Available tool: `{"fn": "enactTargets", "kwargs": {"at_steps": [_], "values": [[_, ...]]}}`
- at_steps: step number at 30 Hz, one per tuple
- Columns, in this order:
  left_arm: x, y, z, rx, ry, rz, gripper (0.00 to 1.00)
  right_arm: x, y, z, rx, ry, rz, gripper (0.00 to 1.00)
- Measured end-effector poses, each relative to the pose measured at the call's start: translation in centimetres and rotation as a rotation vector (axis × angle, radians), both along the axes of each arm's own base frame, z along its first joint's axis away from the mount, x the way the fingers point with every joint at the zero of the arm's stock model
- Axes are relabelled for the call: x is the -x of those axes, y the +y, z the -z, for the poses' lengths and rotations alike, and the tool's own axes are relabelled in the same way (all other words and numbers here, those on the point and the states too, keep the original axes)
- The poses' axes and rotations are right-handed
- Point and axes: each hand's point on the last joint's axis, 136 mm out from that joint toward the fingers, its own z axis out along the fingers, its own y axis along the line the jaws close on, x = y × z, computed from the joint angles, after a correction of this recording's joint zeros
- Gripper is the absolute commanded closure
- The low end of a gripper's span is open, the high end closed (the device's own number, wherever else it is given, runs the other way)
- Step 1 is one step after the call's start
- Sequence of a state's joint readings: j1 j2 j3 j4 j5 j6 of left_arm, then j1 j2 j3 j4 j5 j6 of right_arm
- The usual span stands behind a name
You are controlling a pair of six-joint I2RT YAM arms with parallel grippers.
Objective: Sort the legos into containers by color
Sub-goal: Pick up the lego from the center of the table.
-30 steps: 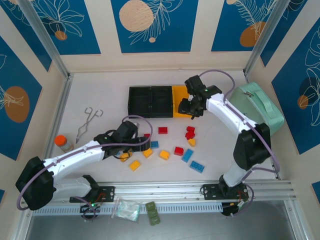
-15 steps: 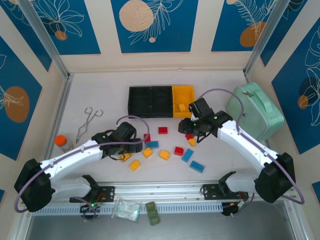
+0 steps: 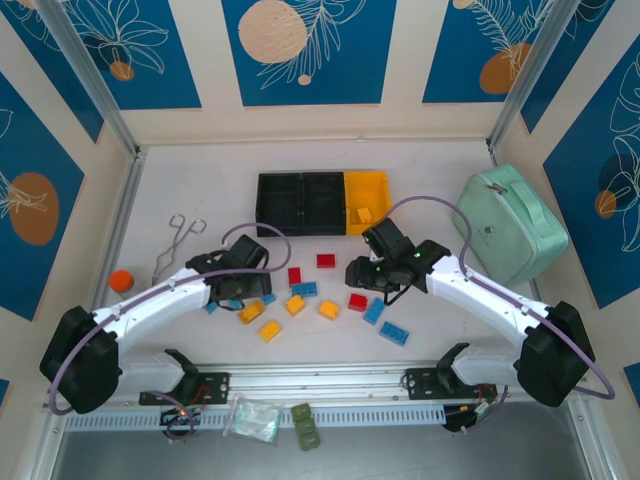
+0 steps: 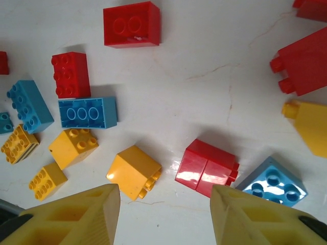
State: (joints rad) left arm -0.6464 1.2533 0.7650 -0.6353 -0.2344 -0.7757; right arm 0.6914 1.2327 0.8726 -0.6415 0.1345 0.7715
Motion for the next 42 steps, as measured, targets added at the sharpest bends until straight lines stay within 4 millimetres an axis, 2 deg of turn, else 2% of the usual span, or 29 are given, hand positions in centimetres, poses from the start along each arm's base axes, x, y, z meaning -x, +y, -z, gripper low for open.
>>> {"fn": "enactTargets", "kwargs": {"at_steps": [5,13,17,22,23,25,34,38,42], "values": [[-2.4,2.4,0.6,-0.042,0.012,-0.066,0.22,0.6,0.1,0.6,0.003,0.016,0.001,0.50],[-5.6,2.6,2.9,-0.098,0.065,-0.042,0.22,1.1,-0.5,1.5,0.017,0.037,0.021,0.50],[-6.0,2.8,4.3,-0.128,0.104,-0.026,0.34,1.0,-0.5,1.3,0.010,0.028,0.031,0.50],[-6.4,2.9,4.7,-0.147,0.116,0.008,0.62,0.9,-0.4,1.3,0.001,0.023,0.036,0.51],[-6.6,2.8,4.5,-0.147,0.112,0.015,0.68,0.8,-0.4,1.3,0.001,0.022,0.036,0.51],[-6.9,2.6,4.2,-0.145,0.103,0.026,0.73,0.8,-0.4,1.3,0.001,0.021,0.036,0.50],[-7.6,1.0,2.9,-0.089,0.101,0.079,0.75,0.8,-0.4,1.3,0.001,0.021,0.039,0.51],[-8.5,-0.7,1.0,-0.051,0.071,0.115,0.75,0.6,-0.5,1.3,0.001,0.021,0.045,0.51],[-9.6,-3.7,-1.7,-0.004,0.016,0.172,0.75,0.5,-0.7,1.2,0.001,0.018,0.053,0.51]]}}
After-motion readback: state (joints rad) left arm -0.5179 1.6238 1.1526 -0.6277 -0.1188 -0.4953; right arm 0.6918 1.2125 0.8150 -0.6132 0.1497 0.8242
